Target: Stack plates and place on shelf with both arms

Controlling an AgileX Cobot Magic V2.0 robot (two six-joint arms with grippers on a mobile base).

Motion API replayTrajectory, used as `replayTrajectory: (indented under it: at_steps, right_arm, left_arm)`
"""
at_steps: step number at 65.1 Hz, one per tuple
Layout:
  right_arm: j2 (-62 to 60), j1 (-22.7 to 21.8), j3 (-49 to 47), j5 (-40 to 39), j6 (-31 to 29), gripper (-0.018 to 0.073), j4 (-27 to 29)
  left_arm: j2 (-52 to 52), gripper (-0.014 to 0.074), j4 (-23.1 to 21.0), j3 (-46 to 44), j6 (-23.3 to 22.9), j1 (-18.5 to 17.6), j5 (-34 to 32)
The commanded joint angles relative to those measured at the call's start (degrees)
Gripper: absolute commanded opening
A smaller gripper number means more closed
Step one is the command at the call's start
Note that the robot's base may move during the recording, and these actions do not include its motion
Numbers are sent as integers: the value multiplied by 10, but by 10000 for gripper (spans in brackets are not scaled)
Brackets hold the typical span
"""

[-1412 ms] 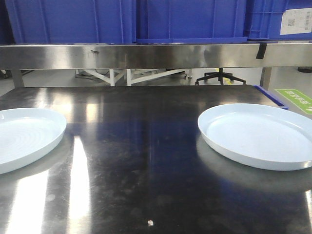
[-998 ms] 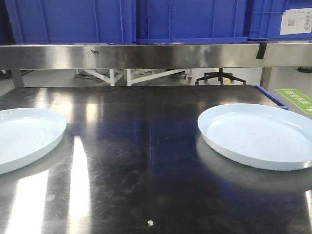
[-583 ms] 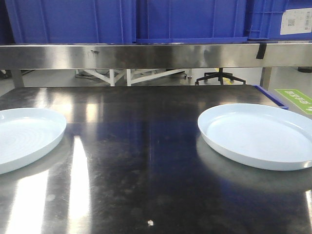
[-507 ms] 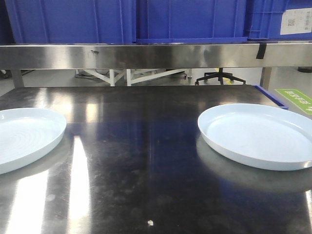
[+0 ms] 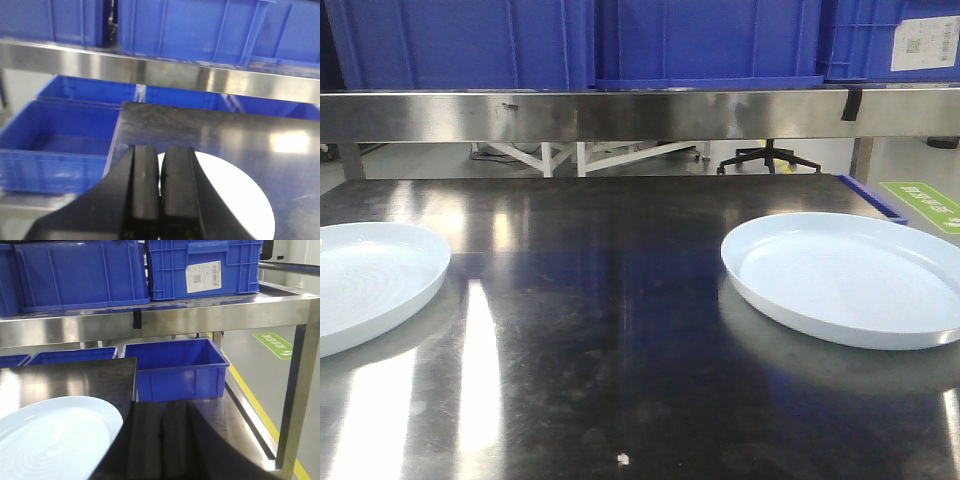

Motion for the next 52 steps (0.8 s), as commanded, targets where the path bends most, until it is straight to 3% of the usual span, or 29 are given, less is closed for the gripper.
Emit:
replayTrajectory:
  at_steps: [1, 10, 19, 52]
  right_arm:
    - [-6, 1, 0, -56, -3, 48, -6]
    - [-6, 1, 0, -56, -3, 48, -6]
    - [-6, 1, 0, -56, -3, 48, -6]
    - [-6, 1, 0, -56, -3, 48, -6]
  left_arm:
    - [92, 88, 41, -141, -2, -3, 75]
    - [234, 88, 82, -316, -1, -3, 211]
    - [329, 88, 82, -398, 14, -3, 273]
    - [378, 88, 56, -399, 19, -3, 258]
